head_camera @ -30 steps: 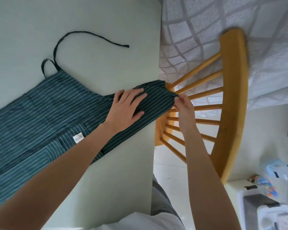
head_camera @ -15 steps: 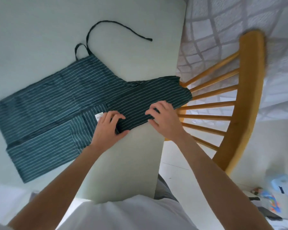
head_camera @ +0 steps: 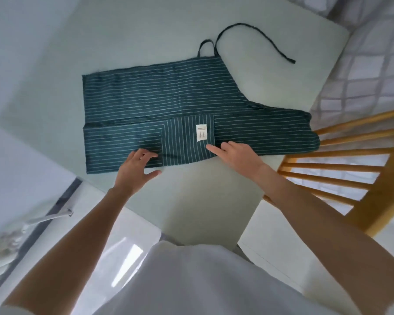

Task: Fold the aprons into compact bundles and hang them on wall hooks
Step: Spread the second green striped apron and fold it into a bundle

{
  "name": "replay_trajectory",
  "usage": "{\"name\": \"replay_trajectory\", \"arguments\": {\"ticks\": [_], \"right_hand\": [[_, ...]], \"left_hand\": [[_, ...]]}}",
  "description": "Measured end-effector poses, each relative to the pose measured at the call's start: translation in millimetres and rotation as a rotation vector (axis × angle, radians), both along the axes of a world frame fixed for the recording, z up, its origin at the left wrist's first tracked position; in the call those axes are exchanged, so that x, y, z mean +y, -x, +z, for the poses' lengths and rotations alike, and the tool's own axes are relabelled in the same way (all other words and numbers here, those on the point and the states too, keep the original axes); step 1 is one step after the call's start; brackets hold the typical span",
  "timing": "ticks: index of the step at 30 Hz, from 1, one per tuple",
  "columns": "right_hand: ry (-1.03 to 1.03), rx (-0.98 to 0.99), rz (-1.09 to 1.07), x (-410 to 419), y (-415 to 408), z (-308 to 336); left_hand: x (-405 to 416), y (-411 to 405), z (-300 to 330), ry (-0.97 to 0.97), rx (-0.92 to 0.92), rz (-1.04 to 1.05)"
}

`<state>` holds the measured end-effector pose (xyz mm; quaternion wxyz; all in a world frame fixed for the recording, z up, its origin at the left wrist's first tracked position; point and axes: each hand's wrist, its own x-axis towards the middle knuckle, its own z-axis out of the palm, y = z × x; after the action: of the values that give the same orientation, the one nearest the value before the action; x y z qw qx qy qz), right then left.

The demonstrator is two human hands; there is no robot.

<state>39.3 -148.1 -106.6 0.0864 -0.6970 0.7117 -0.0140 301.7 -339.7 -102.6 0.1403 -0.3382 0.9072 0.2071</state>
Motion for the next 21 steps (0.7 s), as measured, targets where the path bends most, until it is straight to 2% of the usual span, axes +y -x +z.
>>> {"name": "replay_trajectory", "arguments": {"ticks": [3, 8, 9, 12, 15, 18, 21], "right_hand": [[-0.004, 0.008, -0.024, -2.6, -5.5, 3.8], [0.159, -0.178, -0.275, 14.9, -18.7, 8.1], [0.172, -0.180, -0.259, 21.5, -21.5, 8.2], [0.158, -0.091, -0.004, 43.3, -21.9, 3.0], [0.117, -0.076, 0.094, 64.3, -13.4, 1.9], [0.101, -0.071, 0.133, 74.8, -13.0, 6.9], [0.046, -0.150, 0.008, 74.1, -34.1, 8.0]], "left_hand": [[-1.9, -6.4, 1.5, 0.040, -0.003, -0.010], [6.7, -15.7, 2.6, 0.188, 0.028, -0.016], [9.5, -19.0, 5.0, 0.203, 0.048, 0.007], [18.2, -35.8, 12.4, 0.214, 0.172, 0.086], [23.4, -56.8, 24.1, 0.203, 0.271, 0.162], [13.6, -65.0, 34.4, 0.195, 0.293, 0.119], [-0.4, -59.7, 37.7, 0.168, 0.282, 0.066]]}}
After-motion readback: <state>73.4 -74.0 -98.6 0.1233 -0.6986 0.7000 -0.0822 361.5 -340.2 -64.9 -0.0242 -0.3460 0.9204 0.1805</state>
